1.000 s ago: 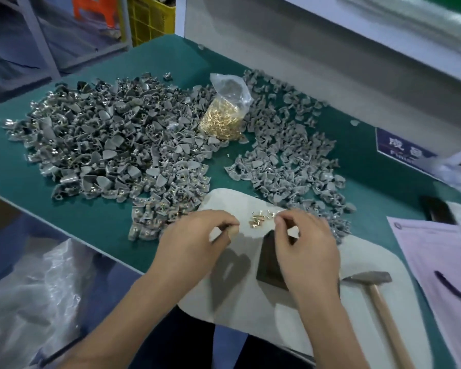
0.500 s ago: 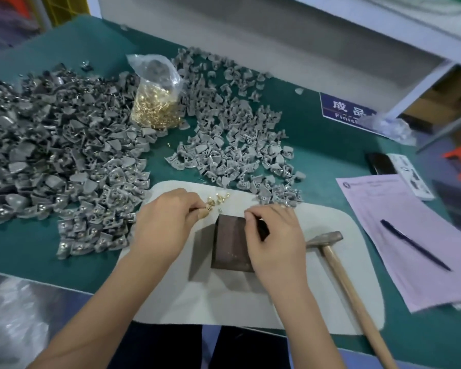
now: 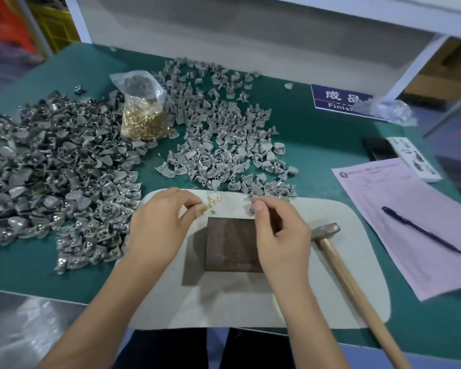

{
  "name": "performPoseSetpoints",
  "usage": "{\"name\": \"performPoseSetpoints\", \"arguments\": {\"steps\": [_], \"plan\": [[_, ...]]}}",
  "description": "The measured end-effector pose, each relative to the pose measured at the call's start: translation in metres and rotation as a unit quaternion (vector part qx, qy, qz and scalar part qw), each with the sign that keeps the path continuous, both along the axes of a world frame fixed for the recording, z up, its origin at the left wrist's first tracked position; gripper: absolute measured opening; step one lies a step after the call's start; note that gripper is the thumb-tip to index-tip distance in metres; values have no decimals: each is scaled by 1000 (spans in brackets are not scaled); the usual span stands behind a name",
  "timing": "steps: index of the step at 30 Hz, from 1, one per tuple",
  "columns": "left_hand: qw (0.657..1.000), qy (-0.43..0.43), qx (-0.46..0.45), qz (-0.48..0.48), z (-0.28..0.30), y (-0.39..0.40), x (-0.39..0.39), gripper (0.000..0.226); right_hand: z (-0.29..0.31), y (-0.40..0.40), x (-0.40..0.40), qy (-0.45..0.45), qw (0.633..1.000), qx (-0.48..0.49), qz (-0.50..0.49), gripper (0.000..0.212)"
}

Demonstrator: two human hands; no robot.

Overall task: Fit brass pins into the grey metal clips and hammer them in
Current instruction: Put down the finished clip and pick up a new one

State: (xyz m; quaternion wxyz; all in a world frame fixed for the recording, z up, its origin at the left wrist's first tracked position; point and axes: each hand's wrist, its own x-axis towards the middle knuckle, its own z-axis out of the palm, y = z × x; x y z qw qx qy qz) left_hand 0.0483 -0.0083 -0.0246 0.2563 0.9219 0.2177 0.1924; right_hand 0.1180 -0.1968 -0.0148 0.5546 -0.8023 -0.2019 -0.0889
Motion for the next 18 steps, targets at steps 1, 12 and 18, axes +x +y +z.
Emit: {"name": "performPoseSetpoints", "arguments": {"steps": [1,12,18], "plan": [[998,-31,-52,-8,6,-4,0,15,4,-3,-1,0,1000,22,2,16],[928,-35,-310,-204,48,-71,27,26,10,-48,-9,26,990,133,50,18],[977,41,-159,-139,40,-75,52,8,-20,-70,-4,57,993,95,-51,9]]}}
